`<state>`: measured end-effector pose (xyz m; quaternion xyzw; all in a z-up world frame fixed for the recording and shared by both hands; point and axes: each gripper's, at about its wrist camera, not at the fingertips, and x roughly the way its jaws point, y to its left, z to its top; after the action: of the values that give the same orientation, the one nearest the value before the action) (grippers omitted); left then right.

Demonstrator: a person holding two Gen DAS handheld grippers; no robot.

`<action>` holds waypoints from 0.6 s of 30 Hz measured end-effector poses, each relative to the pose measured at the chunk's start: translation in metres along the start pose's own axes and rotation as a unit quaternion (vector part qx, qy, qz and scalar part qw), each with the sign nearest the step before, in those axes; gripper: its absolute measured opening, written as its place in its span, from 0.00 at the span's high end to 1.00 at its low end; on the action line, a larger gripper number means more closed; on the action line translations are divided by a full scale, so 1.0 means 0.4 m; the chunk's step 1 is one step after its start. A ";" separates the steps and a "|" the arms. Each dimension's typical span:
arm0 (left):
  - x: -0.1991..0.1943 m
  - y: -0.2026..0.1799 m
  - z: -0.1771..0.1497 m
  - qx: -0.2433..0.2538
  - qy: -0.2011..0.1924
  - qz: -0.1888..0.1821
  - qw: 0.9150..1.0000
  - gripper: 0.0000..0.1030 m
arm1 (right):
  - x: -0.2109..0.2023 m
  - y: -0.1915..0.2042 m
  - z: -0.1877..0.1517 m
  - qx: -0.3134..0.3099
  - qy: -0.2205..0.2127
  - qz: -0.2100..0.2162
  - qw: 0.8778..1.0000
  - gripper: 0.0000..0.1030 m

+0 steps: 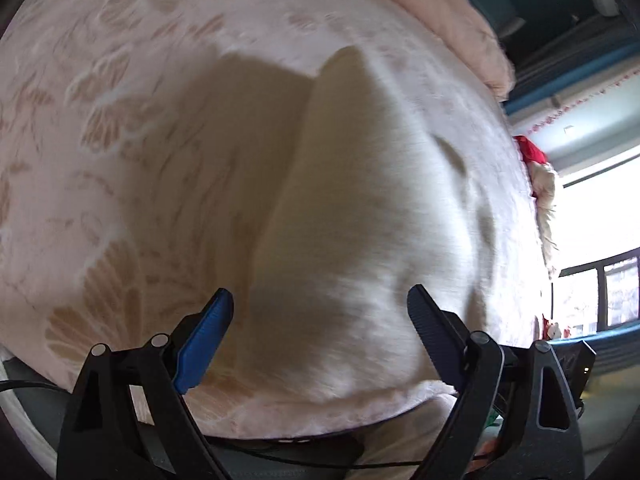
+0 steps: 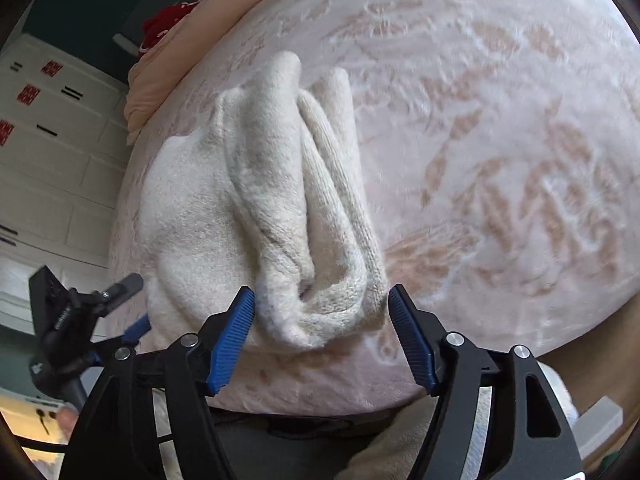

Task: Fold small clothes

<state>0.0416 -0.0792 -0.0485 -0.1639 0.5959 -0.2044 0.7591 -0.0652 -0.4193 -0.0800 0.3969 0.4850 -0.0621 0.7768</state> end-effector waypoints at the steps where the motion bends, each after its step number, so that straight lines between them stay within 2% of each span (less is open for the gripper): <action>1: 0.014 0.008 -0.002 -0.003 0.004 0.000 1.000 0.16 | 0.009 -0.002 0.000 0.006 0.002 0.004 1.000 0.33; 6: 0.070 -0.022 -0.018 0.024 0.035 -0.012 0.999 0.13 | 0.055 -0.021 0.032 0.041 -0.001 0.054 0.998 0.22; 8: 0.098 -0.038 -0.012 0.033 0.038 -0.004 0.999 0.08 | 0.071 -0.019 0.050 0.048 -0.006 0.076 0.996 0.22; 10: 0.116 -0.041 0.005 0.023 0.042 -0.008 0.999 0.08 | 0.086 -0.015 0.070 0.053 -0.008 0.095 0.994 0.21; 11: 0.117 -0.048 0.012 0.023 0.044 -0.011 0.999 0.15 | 0.091 -0.010 0.080 0.053 -0.008 0.101 0.993 0.32; 12: 0.114 -0.066 0.021 0.030 0.050 -0.011 0.998 0.18 | 0.092 0.000 0.092 0.051 -0.006 0.116 0.992 0.59; 14: 0.094 -0.091 0.029 0.035 0.049 -0.014 0.998 0.38 | 0.062 0.021 0.112 0.041 -0.018 0.120 0.992 0.62; 17: 0.033 -0.145 0.032 0.068 0.041 -0.037 0.996 0.42 | -0.036 0.081 0.135 -0.010 -0.064 0.108 0.992 0.64; 18: 0.026 -0.148 0.031 0.073 0.040 -0.042 0.996 0.41 | -0.063 0.098 0.139 -0.033 -0.076 0.090 0.992 0.64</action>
<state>0.0489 -0.1354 -0.0252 -0.1246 0.6019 -0.2856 0.7353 -0.0201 -0.4374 -0.0260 0.4071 0.3884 -0.0057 0.8267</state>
